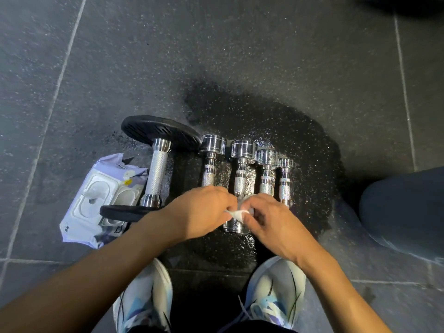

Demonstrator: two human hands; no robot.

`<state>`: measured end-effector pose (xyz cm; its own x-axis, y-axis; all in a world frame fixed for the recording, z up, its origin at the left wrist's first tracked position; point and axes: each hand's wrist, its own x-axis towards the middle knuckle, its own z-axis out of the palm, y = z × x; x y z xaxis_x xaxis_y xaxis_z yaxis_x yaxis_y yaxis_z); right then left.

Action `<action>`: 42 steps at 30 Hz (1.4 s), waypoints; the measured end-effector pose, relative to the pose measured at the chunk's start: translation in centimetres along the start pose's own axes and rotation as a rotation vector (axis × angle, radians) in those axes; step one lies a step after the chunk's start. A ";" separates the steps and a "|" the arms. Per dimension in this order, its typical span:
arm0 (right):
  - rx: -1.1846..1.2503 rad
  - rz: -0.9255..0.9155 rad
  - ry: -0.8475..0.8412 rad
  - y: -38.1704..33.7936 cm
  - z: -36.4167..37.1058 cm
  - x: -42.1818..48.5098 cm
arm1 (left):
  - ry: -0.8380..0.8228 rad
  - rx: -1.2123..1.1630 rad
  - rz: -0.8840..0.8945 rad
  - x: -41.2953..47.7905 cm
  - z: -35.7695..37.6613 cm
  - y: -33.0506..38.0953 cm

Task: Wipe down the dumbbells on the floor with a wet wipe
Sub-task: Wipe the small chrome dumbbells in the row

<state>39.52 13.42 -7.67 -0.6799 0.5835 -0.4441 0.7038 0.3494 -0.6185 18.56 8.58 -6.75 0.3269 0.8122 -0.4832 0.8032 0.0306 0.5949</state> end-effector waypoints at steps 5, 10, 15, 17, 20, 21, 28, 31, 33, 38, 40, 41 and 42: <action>0.034 0.084 0.074 -1.4 2.1 -2.1 | 0.049 0.138 0.128 -0.7 1.6 1.5; 0.049 0.189 0.043 -2.6 3.8 -3.8 | -0.027 0.422 0.157 -1.6 3.5 2.6; 0.152 0.256 0.174 -2.8 4.1 -4.7 | -0.009 0.358 0.146 -2.6 4.6 2.8; 0.174 0.265 0.301 -2.6 4.1 -4.7 | 0.087 0.302 0.111 -2.5 5.2 3.0; 0.187 0.272 0.350 -2.5 4.1 -4.2 | 0.219 0.213 0.040 -2.2 5.4 3.7; 0.178 0.274 0.360 -2.6 4.1 -4.0 | 0.232 0.202 0.015 -2.2 5.4 3.7; 0.005 0.268 0.392 -3.5 4.1 -2.7 | 0.246 0.172 -0.102 -2.3 5.1 4.6; -0.049 0.284 0.338 -4.0 4.3 -3.1 | 0.192 0.230 -0.140 -2.5 5.3 5.3; -0.061 0.312 0.262 -4.5 4.5 -3.6 | 0.143 0.239 -0.167 -2.7 5.4 5.8; -0.011 0.344 0.228 -4.7 5.1 -4.7 | 0.056 0.215 -0.219 -3.2 6.0 5.8; 0.006 0.332 0.245 -4.7 5.4 -5.0 | 0.049 0.213 -0.222 -3.3 6.2 5.8; 0.009 0.326 0.252 -4.7 5.4 -5.0 | 0.061 0.208 -0.223 -3.3 6.4 5.8; 0.013 0.325 0.255 -4.8 5.3 -4.9 | 0.083 0.202 -0.227 -3.3 6.7 5.7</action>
<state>38.42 4.99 -5.96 -0.3488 0.8257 -0.4434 0.8697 0.1089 -0.4814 25.38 2.16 -6.04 0.0931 0.8428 -0.5302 0.9365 0.1067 0.3340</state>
